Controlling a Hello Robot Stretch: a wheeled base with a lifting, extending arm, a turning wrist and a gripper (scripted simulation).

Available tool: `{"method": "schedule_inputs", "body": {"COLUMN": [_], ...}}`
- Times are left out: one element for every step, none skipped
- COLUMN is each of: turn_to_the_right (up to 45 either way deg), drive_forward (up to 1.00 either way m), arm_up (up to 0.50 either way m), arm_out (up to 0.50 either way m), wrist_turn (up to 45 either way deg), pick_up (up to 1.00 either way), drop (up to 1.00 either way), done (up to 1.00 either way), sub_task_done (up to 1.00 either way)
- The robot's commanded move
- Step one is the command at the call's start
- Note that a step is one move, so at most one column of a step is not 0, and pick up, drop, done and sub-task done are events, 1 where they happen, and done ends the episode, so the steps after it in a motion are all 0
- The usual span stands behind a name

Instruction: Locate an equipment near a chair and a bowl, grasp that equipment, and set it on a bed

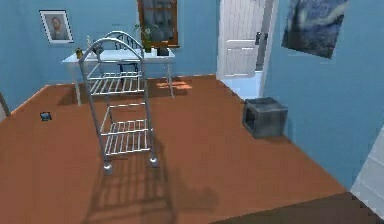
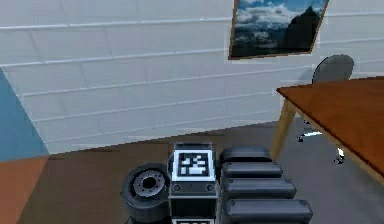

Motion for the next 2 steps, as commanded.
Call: {"method": "schedule_inputs", "body": {"turn_to_the_right": [6.0, 0.0], "drive_forward": [0.00, 1.00], "arm_up": [0.00, 0.00], "arm_out": [0.00, 0.00], "wrist_turn": [0.0, 0.0], "pick_up": [0.00, 0.00], "drop": [0.00, 0.00], "done": [0.00, 0.00], "sub_task_done": [0.00, 0.00]}}
